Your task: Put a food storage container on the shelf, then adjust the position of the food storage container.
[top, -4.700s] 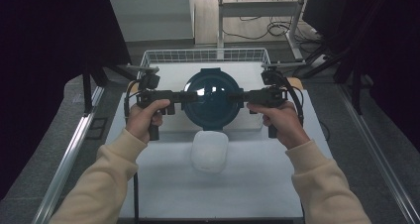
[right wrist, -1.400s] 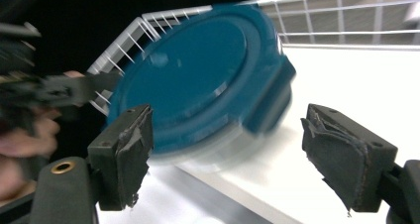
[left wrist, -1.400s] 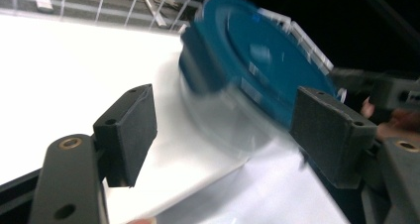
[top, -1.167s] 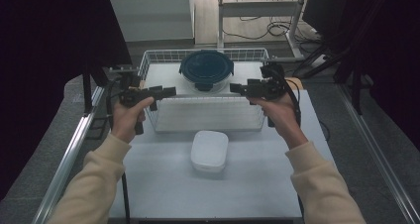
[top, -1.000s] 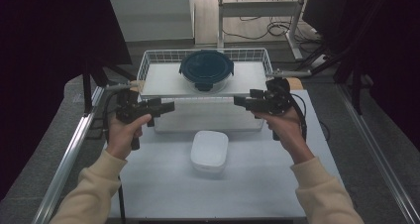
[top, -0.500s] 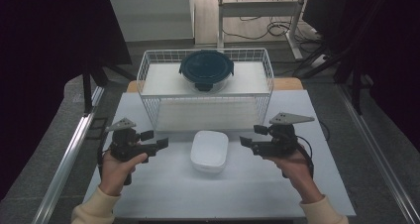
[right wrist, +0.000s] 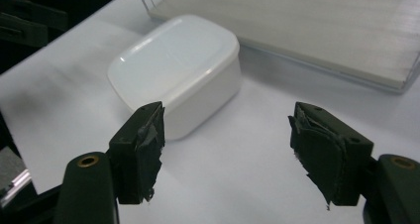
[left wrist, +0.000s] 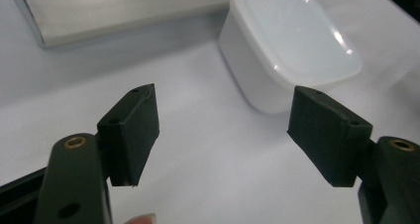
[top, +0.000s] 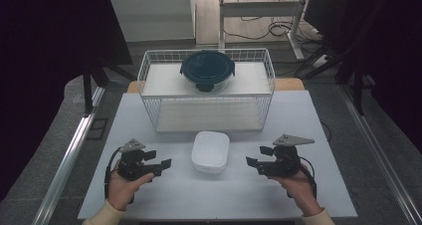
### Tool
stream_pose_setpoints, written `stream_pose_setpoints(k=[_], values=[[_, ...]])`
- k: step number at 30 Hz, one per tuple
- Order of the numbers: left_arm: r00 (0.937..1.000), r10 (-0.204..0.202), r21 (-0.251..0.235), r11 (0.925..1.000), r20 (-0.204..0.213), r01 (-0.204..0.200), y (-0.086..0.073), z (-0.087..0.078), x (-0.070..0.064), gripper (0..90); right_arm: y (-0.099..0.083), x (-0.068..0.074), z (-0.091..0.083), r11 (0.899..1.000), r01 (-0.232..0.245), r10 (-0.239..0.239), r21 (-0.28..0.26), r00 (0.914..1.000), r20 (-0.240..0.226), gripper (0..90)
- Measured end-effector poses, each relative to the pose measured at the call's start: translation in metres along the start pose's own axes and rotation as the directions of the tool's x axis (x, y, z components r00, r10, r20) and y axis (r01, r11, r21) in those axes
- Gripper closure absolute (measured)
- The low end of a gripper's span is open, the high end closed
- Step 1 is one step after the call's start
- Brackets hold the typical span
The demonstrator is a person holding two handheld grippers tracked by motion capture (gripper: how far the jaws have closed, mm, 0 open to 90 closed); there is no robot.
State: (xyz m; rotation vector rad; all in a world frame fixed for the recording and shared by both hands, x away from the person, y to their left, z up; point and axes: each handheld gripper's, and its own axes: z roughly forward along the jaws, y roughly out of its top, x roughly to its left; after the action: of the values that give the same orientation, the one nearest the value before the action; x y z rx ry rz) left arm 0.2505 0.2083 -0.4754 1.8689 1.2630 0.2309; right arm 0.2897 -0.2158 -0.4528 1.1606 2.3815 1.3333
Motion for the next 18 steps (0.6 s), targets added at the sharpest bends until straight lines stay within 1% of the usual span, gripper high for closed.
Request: stream_pose_setpoints(k=[4, 6, 9, 10, 12, 18], values=[[0.9999, 0.003, -0.004, 1.0, -0.014, -0.003, 0.0005, 0.0005, 0.0023, 27.7, -0.0036, 0.0002, 0.0027, 1.0, 0.004, -0.005, 0.011, 1.0, 0.002, 28.8], [0.9999, -0.002, -0.004, 1.0, -0.015, 0.002, -0.0005, 0.0002, 0.0033, 27.7, -0.0038, -0.0002, 0.0035, 1.0, 0.008, -0.008, 0.012, 1.0, 0.006, 28.8], [0.9997, 0.001, -0.006, 1.0, -0.023, -0.001, -0.002, -0.001, 0.0037, 27.3, -0.004, -0.002, 0.004, 1.0, 0.005, -0.005, 0.01, 0.9999, 0.009, 28.7], [0.9997, 0.003, -0.007, 1.0, -0.025, -0.003, -0.0023, -0.0011, 0.0036, 27.3, -0.0042, -0.0029, 0.004, 1.0, -0.004, 0.004, 0.013, 0.9999, 0.015, 28.7], [0.9998, 0.005, -0.004, 1.0, -0.021, -0.005, -0.0027, -0.0003, 0.0034, 26.9, -0.0042, -0.0045, 0.0049, 1.0, -0.025, 0.025, 0.018, 0.9994, 0.024, 28.7], [0.9998, 0.009, 0.002, 1.0, -0.015, -0.009, -0.003, 0.0023, 0.0021, 26.9, -0.0026, -0.0022, 0.0033, 1.0, -0.015, 0.015, 0.015, 0.9997, 0.02, 28.7]])
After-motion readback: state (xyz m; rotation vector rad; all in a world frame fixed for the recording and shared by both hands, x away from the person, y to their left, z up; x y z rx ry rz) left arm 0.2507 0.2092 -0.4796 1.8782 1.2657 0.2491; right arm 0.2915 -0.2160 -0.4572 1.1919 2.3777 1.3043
